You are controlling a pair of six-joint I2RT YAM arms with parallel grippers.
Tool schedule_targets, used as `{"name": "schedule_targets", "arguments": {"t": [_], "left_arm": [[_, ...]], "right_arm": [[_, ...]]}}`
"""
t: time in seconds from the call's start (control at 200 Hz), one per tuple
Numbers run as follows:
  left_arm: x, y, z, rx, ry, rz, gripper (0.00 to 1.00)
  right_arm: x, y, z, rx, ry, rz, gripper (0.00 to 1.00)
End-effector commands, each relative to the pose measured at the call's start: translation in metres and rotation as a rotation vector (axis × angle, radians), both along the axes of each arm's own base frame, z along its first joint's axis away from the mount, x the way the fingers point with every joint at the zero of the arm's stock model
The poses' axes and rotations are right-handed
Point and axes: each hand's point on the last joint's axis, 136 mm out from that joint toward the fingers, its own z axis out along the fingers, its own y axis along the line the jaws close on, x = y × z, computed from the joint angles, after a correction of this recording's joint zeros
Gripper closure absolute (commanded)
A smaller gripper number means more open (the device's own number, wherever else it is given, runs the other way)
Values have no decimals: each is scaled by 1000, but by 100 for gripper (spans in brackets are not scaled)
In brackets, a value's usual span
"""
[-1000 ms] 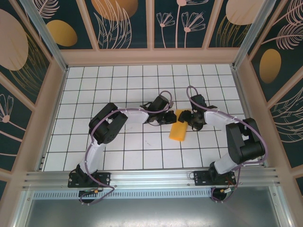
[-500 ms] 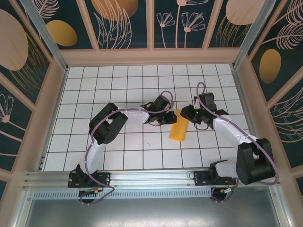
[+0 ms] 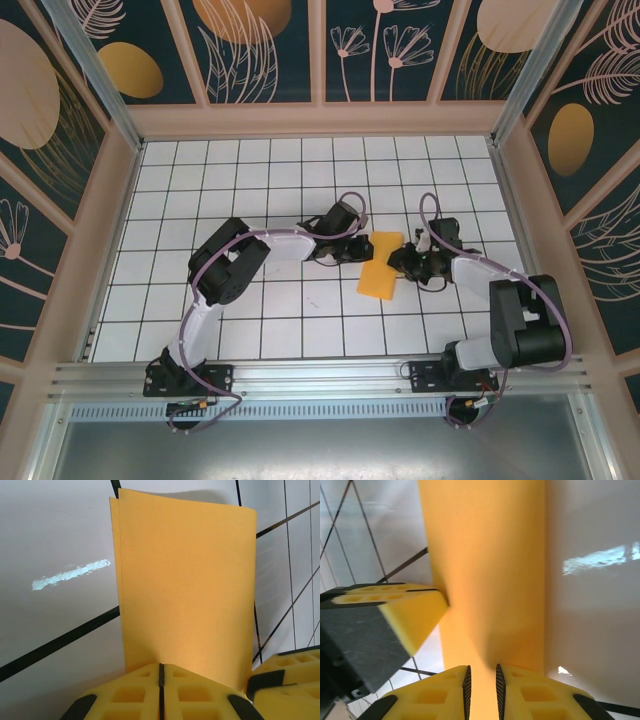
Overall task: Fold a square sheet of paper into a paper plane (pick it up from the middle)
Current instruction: Fold the square sheet of paper in half at the center of the table.
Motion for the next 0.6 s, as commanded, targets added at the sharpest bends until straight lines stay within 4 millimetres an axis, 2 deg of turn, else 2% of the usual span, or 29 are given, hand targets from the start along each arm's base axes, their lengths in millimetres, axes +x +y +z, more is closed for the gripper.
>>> {"name": "schedule_targets", "arguments": {"t": [0.0, 0.255, 0.335, 0.45, 0.535, 0.595], "left_arm": [[-16, 29, -57, 172, 84, 9, 89], [-17, 28, -61, 173, 89, 4, 89], [-17, 29, -62, 176, 89, 2, 89], [-18, 29, -62, 177, 90, 3, 89], [-18, 30, -62, 177, 90, 1, 88], [-18, 29, -62, 176, 90, -1, 89]], "right_arm": [[-2, -4, -9, -8, -4, 11, 74], [-14, -17, -35, -85, 76, -18, 73], [-15, -20, -37, -101, 90, -27, 74], [-9, -18, -14, -78, 23, -36, 73], [-7, -5, 11, 1, -37, 2, 71], [-10, 2, 22, 51, -57, 20, 71]]}}
